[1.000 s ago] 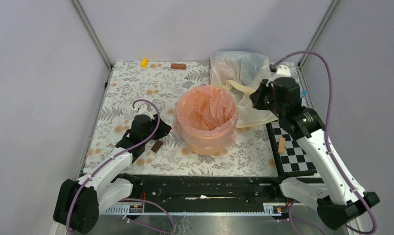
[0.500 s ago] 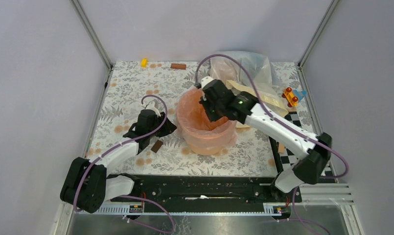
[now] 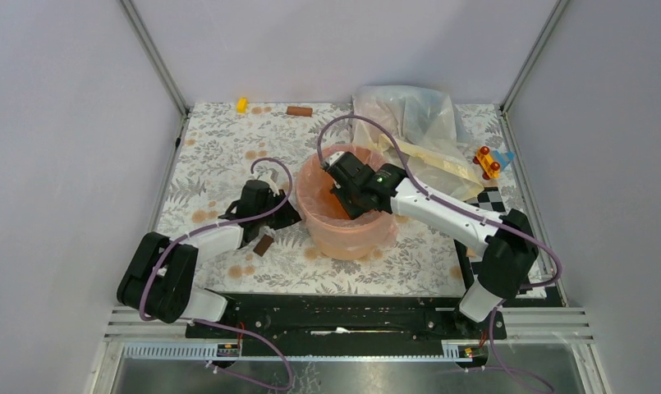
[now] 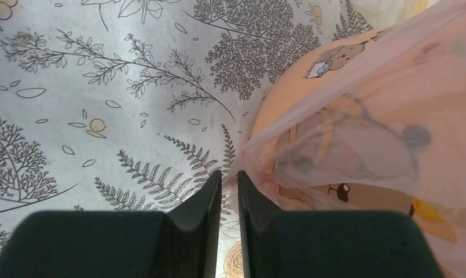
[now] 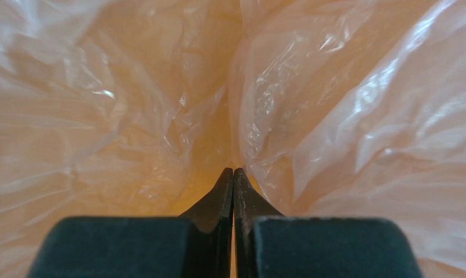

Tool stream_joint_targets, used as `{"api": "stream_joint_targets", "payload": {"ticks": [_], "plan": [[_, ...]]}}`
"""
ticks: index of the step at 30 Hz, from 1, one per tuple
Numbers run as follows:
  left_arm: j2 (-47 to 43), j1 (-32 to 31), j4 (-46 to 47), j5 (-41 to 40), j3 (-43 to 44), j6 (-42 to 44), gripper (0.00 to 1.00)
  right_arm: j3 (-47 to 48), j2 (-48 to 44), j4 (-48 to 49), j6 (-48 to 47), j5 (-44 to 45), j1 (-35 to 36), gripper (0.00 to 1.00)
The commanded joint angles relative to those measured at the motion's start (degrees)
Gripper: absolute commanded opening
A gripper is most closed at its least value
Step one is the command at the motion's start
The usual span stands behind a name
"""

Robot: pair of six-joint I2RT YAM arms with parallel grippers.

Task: Put the trash bags into the trash bin

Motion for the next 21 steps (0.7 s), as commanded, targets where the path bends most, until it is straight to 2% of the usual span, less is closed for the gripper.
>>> {"api": "stream_joint_targets", "payload": {"ticks": [1,15,21], "plan": [[1.27,-0.02,5.68,2.53,1.2,-0.06,0.17,-4.4,-0.8,3.35,0.9,-0.89,0.24,0.0],[2.55,-0.12,6.94,3.76,1.14,-0.94,0.16,-7.93,7.24,7.43,0.7,-4.82,0.15,0.0],[2.04,-0.21,6.78,3.96,1.2,-0.92,0.16,-7.17,10.85,7.43,-0.21,-10.81,-0.06,0.0]]}}
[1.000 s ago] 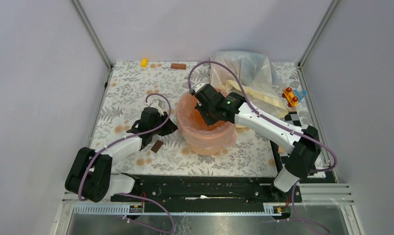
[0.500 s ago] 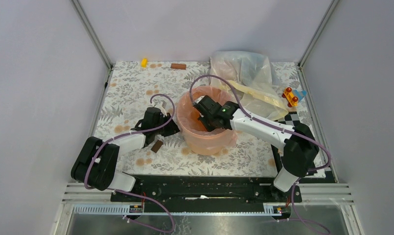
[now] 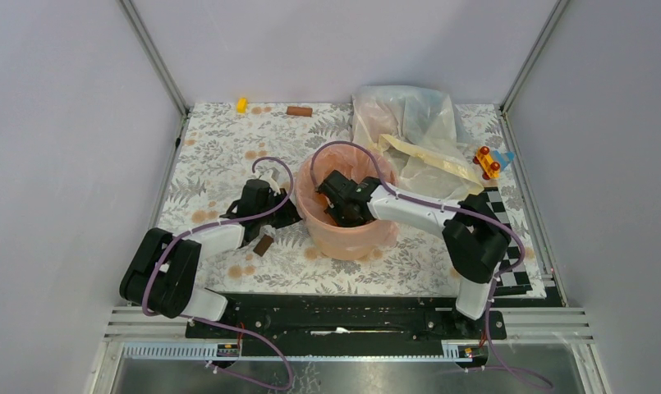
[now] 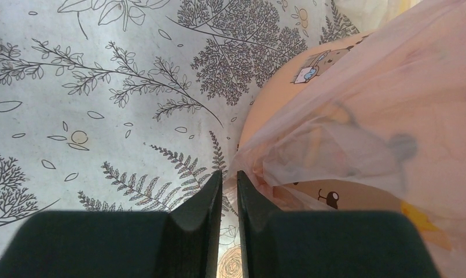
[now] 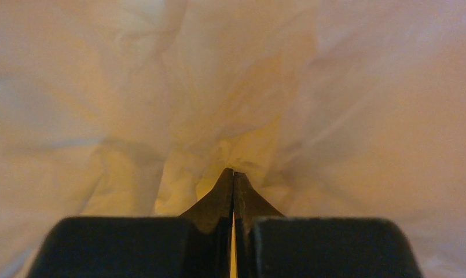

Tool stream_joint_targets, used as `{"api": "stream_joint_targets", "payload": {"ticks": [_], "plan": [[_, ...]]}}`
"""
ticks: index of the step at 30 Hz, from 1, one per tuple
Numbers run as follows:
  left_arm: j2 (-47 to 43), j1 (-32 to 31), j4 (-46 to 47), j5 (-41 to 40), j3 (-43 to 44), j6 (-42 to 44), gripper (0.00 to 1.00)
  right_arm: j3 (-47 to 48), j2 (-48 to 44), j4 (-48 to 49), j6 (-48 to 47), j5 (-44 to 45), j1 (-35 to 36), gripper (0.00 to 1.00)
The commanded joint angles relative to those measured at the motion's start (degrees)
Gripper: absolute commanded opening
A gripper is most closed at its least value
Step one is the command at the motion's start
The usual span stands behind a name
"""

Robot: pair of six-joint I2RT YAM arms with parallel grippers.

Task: Put the trash bags into the trash bin

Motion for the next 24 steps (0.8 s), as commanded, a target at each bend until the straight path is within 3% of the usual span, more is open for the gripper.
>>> {"api": "stream_joint_targets", "payload": {"ticks": [1,16,24], "plan": [[-0.38,-0.21,2.85,1.38,1.22,0.09,0.16,0.55,1.88,0.93,-1.04,-6.36,-0.11,0.0],[-1.87,-0.21,2.11,3.23,1.56,-0.39,0.17,-3.58,6.63,6.19,-1.06,-6.12,-1.93,0.0],[-8.51,-0.21,-3.87,3.67,4.23,-0.53,0.21,-3.38,8.51,7.42,-0.59,-5.39,-1.94,0.0]]}}
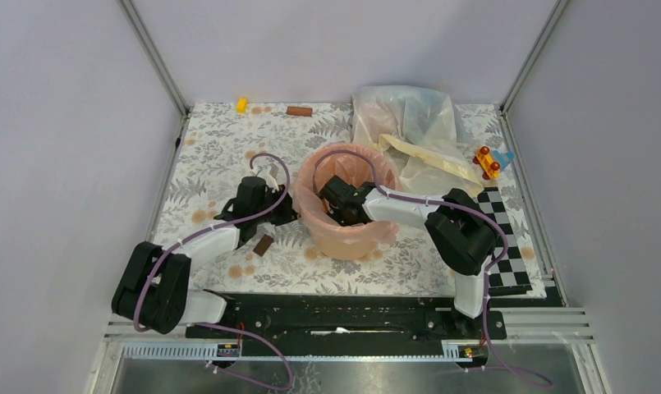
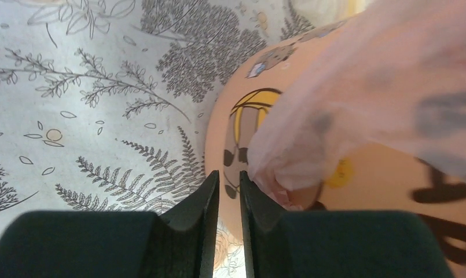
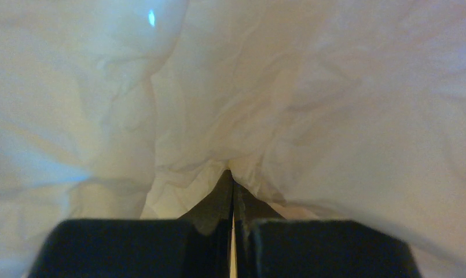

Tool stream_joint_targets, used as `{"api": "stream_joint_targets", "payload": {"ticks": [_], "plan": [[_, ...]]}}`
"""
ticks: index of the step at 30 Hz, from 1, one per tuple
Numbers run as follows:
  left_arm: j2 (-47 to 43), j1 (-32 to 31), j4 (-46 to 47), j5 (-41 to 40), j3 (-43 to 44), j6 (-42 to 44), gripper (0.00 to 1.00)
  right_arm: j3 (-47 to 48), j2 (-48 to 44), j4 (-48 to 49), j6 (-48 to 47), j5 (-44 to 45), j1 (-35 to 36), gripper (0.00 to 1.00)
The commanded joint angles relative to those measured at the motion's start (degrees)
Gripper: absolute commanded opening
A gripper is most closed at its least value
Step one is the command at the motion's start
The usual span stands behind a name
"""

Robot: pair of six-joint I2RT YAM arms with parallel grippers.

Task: Put the trash bags into the trash bin

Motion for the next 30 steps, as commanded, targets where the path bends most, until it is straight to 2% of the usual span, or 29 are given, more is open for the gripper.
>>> {"api": "stream_joint_targets", "payload": {"ticks": [1,7,14,24,30], "plan": [[-4.55,-0.21,-2.0,0.24,3.99,0.48,0.22,-0.14,2.13,0.77,0.49,1.53,-0.32,0.0],[-3.89,-0.21,-3.06,-0.44,4.4,1.21,0.21,0.63,-3.99,-1.46,2.31,4.35,-0.32,0.0],[-2.26,-0.21,-2.16,-1.63,3.65,1.28,0.2,2.05,-11.97,-4.29,3.85,6.08,-0.22,0.08],[2.35,-0.38,1.1,-2.34,1.54,1.78,0.19,5.34,-14.19,-7.63,4.9,8.72,0.33,0.16],[2.04,-0.38,0.93,-3.15,0.95,2.62,0.2,10.29,-20.14,-10.15,6.65,16.08,0.34,0.18]]}}
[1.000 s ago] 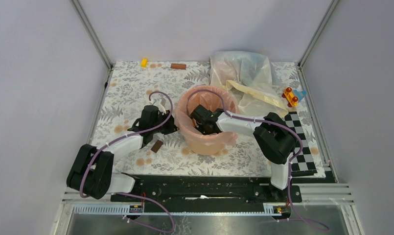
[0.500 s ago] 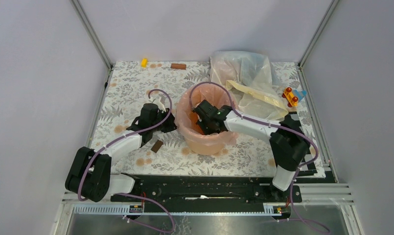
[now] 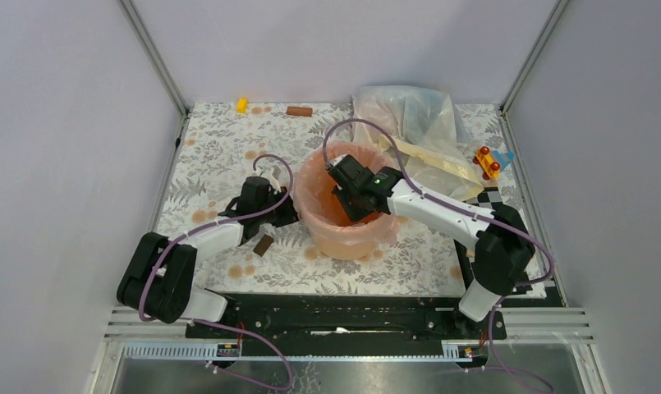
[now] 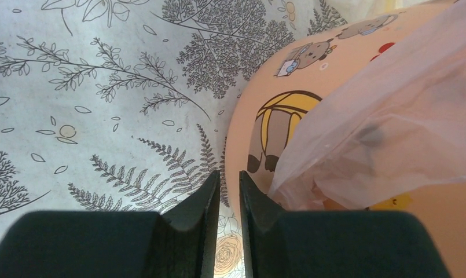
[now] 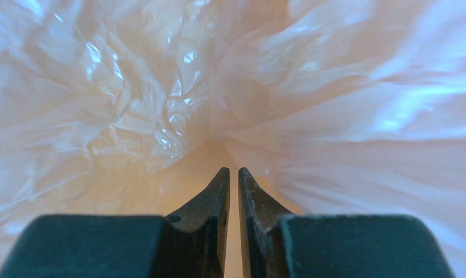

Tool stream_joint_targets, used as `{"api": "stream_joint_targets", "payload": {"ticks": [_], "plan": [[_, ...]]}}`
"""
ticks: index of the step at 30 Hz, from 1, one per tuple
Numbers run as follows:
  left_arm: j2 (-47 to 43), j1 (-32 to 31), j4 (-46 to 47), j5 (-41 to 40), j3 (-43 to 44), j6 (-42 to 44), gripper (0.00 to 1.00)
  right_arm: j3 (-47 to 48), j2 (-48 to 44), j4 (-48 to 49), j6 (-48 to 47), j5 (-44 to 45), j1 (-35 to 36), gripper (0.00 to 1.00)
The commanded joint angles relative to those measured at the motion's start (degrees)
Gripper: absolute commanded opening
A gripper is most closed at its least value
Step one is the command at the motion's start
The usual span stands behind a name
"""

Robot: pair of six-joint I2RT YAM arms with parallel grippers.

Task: Put the trash bags into the trash bin

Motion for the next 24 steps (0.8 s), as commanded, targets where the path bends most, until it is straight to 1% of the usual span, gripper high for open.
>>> {"api": "stream_joint_targets", "payload": {"ticks": [1,4,5,7,11,14,16,20,21,24], "plan": [[-1.01,-0.25,2.58,-2.16,-0.88,1.79,0.21,6.24,-8.67,-2.6,2.52,9.32,0.27,0.19],[-5.49,-0.23,1.45,-4.81,-2.31,1.87,0.24,6.82,-14.64,-2.22,3.28,13.69,0.32,0.24],[-7.31,-0.18,0.52,-6.18,-2.86,1.68,0.28,6.55,-16.84,-1.86,3.3,14.88,0.32,0.27],[-11.37,0.03,-1.71,-8.7,-4.06,1.11,0.34,5.42,-22.45,-0.83,3.29,16.52,0.29,0.38],[-21.73,0.28,-5.78,-10.98,-7.2,0.19,0.42,-0.26,-32.86,2.22,2.79,18.09,0.29,0.71],[-29.94,0.32,-9.72,-11.24,-9.07,-0.21,0.48,-8.26,-41.67,6.97,2.24,17.36,0.32,0.97],[-35.82,0.3,-11.78,-10.33,-10.7,-0.67,0.59,-15.24,-47.93,10.51,2.31,15.77,0.27,1.0],[-46.57,-0.32,-11.88,-7.26,-15.81,-1.94,0.94,-29.5,-59.4,19.78,2.18,8.99,0.32,1.0],[-48.48,-0.63,-11.17,-6.42,-16.86,-2.76,0.98,-32.96,-61.69,22.14,2.39,6.69,0.3,1.0],[-51.56,-0.68,-10.71,-5.61,-18.62,-4.57,0.99,-43.66,-66.53,30.13,5.67,1.36,0.31,1.0]]}}
